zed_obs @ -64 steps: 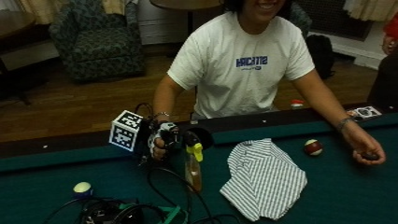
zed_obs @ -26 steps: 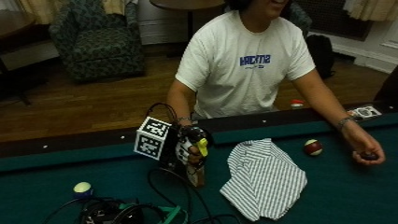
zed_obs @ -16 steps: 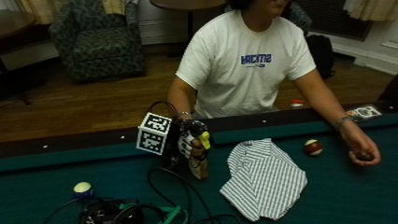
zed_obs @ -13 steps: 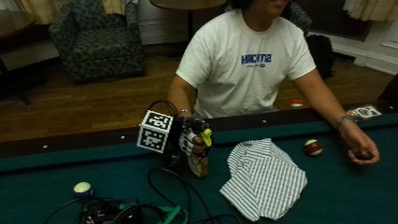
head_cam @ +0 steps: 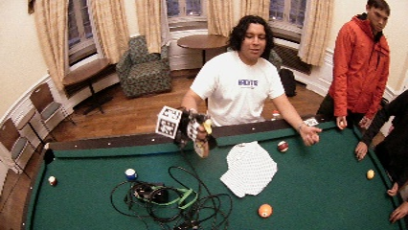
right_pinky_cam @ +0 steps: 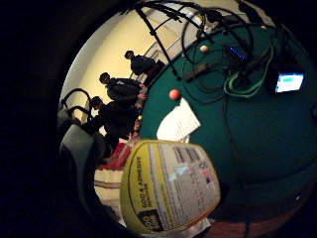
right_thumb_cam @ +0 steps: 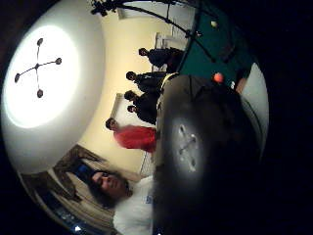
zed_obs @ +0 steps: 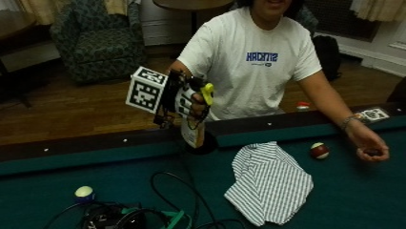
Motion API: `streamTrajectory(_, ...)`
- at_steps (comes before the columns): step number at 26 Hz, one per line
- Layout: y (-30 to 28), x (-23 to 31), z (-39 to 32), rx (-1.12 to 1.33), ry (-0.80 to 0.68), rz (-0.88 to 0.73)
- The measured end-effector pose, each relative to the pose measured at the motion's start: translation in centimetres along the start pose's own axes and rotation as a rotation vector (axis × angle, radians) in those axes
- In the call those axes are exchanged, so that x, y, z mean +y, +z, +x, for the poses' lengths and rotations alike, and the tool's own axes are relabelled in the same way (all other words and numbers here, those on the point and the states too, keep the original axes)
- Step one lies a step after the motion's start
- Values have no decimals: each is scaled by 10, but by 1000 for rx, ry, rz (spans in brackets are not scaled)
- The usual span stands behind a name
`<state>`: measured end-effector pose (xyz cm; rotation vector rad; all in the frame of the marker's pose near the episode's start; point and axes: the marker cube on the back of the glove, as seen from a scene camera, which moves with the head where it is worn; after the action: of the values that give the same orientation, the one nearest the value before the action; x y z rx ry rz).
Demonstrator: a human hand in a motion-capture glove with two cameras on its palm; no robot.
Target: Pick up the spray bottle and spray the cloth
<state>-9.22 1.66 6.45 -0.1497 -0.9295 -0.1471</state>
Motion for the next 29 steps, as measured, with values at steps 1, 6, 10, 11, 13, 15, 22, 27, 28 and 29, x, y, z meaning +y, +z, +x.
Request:
streamTrajectory(1, -5, -2, -15, 19, -8, -17)
streamTrajectory(6, -15, -13, -78, 163, 34, -184)
streamTrajectory(10, 3, -27, -117, 317, 157, -353)
streamTrajectory(11, 10, -31, -123, 354, 181, -395)
streamTrajectory(13, 27, -37, -131, 433, 226, -478)
streamTrajectory(15, 45, -42, -133, 514, 270, -556)
streamTrajectory(22, 104, -35, -98, 812, 445, -847)
streamTrajectory(27, 141, -38, -51, 1016, 479, -931)
streamTrajectory(28, 150, -37, -42, 1032, 494, -938)
streamTrajectory(29, 159, -35, -33, 1042, 513, -949)
